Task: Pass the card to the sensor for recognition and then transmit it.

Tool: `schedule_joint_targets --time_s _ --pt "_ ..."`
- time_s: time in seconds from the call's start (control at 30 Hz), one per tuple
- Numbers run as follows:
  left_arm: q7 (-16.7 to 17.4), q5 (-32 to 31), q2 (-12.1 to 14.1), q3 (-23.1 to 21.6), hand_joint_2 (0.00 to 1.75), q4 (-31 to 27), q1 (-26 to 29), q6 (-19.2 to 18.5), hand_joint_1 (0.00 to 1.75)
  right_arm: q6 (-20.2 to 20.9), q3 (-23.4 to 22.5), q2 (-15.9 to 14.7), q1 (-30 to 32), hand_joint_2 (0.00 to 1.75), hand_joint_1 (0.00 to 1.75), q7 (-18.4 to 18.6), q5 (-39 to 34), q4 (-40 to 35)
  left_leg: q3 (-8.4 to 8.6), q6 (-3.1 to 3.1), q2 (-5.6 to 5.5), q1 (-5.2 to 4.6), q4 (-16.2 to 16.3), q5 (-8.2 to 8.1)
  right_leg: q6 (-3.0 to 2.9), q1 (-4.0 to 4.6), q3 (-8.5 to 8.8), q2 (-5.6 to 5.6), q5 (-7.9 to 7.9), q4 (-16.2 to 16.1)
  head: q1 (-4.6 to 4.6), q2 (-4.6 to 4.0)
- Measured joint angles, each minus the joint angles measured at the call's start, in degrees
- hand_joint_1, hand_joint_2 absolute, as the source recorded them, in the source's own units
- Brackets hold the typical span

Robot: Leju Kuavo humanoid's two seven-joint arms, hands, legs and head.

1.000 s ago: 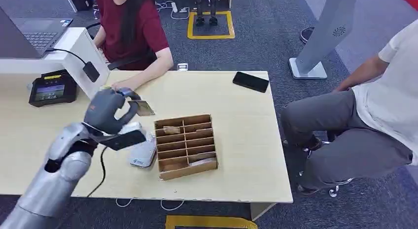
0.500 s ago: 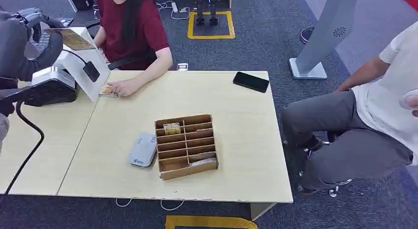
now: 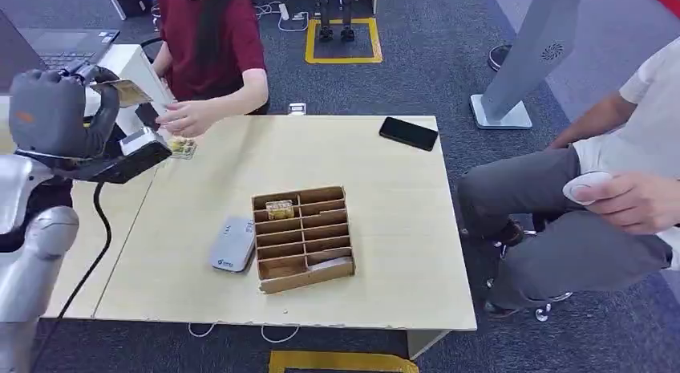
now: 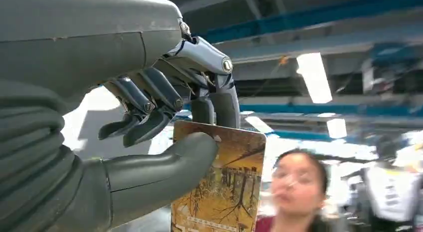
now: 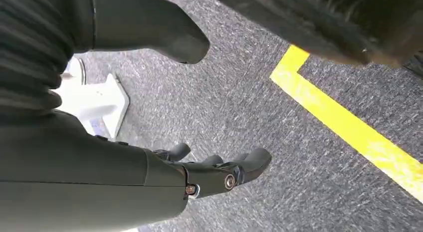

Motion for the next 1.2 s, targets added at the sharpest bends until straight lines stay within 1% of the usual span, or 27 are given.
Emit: schedule_joint_targets --time_s 0.1,0.13,0.17,0.23,0.37,0.53,0.73,0.97,1.2 --pt "3.85 -8.16 -3.67 0.18 1.75 5.95 0.39 4.81 1.75 0.48 0.13 0.00 -0.09 1.75 0.00 0.79 0.68 0.00 0.01 0.00 -0.08 -0.02 0.01 0.00 0.01 -0.01 0.01 -0.04 0.00 -0.02 0.02 0.00" --pt "4.87 -9.56 -5.78 0.50 1.75 8.63 0.26 6.06 1.75 0.48 0.22 0.00 -0.20 1.75 0.00 0.92 0.70 0.00 0.00 0.01 -0.10 -0.02 0.01 0.00 0.01 -0.02 0.03 -0.07 0.00 -0.02 0.00 0.00" --pt "5.64 -10.55 -7.11 0.88 1.75 11.04 -0.04 6.88 1.75 0.46 0.31 0.00 -0.35 1.75 0.00 0.90 0.74 0.00 -0.01 0.01 -0.12 -0.02 0.01 0.00 0.01 -0.02 0.05 -0.10 0.01 -0.02 0.02 0.00" --pt "6.68 -11.84 -10.05 1.51 1.75 15.13 -0.24 7.90 1.75 0.31 0.46 0.00 -0.63 1.75 0.00 0.52 0.74 0.00 -0.01 0.01 -0.09 -0.02 0.01 0.00 0.04 -0.02 0.04 -0.06 0.04 -0.02 -0.02 0.00" --pt "7.36 -12.89 -12.65 2.03 1.75 20.04 -1.04 8.32 1.75 0.35 0.63 0.00 -0.68 1.75 0.00 0.39 0.74 0.00 0.00 0.01 -0.09 -0.02 0.03 0.00 0.04 -0.02 0.04 -0.04 0.04 -0.02 -0.02 0.00" --pt "7.36 -13.83 -14.18 3.15 1.75 24.62 -2.17 8.72 1.75 0.76 1.29 0.00 -0.67 1.75 0.00 0.59 0.76 0.00 0.00 0.00 -0.09 -0.01 0.02 0.00 0.04 -0.01 0.02 -0.03 0.03 -0.02 -0.02 0.00" --pt "7.12 -14.33 -15.06 4.37 1.75 27.80 -2.46 9.41 1.75 0.81 2.05 -0.02 -0.65 1.75 0.00 0.59 0.76 0.00 0.00 0.00 -0.06 -0.01 0.02 0.00 0.04 -0.01 0.01 0.01 0.03 -0.02 0.00 0.00" --pt "7.10 -14.55 -15.67 5.53 1.75 29.52 -2.47 9.59 1.75 0.74 2.14 -0.02 -0.64 1.75 0.00 0.57 0.76 0.00 -0.01 0.00 -0.05 -0.01 0.02 0.00 0.04 -0.01 0.00 0.01 0.03 -0.02 0.02 0.00" --pt "7.10 -14.55 -15.93 5.92 1.75 30.02 -2.47 9.61 1.75 0.74 2.19 -0.02 -0.64 1.75 0.00 0.57 0.76 0.00 -0.02 0.01 -0.05 -0.01 0.02 0.00 0.04 -0.01 -0.01 0.01 0.03 -0.02 0.00 0.00"
